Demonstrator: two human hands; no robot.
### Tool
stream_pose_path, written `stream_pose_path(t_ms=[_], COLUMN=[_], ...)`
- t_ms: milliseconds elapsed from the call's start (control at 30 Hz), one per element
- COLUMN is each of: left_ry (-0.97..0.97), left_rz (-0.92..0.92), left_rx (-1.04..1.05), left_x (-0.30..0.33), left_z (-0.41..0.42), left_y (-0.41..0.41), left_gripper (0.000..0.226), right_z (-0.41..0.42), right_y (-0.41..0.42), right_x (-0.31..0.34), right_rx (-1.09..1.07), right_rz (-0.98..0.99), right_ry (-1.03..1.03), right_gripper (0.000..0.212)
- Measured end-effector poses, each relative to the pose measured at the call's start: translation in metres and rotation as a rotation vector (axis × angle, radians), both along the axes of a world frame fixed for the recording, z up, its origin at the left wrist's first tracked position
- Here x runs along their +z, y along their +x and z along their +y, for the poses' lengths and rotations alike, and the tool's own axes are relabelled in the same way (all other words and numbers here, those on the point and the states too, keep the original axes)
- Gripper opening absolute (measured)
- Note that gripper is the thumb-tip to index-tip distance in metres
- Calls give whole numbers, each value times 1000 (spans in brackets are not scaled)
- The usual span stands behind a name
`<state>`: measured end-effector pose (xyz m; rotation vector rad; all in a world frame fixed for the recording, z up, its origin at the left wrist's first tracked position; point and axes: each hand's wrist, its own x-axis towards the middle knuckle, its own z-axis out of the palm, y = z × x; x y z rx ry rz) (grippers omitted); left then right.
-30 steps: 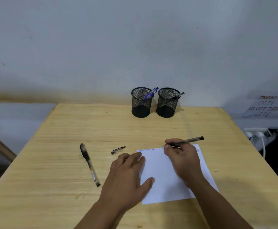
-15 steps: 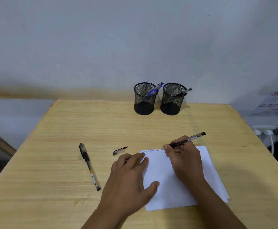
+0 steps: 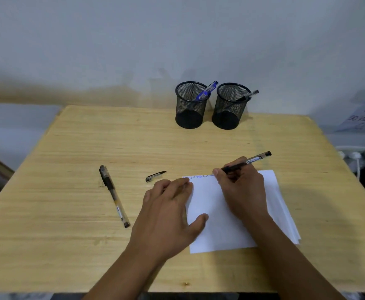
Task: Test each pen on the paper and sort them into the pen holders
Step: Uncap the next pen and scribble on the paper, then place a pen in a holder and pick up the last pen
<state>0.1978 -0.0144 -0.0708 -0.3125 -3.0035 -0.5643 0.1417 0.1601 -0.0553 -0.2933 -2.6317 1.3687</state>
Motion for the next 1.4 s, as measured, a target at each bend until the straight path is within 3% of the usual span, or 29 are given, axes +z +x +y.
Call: stream_pose_path(t_ms=[833,1000,1200,1333,1400], left_ry=[6,25,3,9,118], left_rz=[-16,-13,1,23,52], left_rx=[-3,1,-6,-35,-40], left_x=[1,1,3,2,1], left_z=[0,-1,1,0,-1], left_y=[0,1,4,5,5], left_gripper=[72,70,68,64,59], right_z=[2,10,23,30,33], right_y=[0,0,-9,0,11], right_x=[-2,-5,6,16,19], right_rx=[35,31,-7,22,25], right_rz=[56,77,-19,-23,-18], right_ry=[53,-156,-620,-651,-665], right_gripper=[13,14,8,6,6])
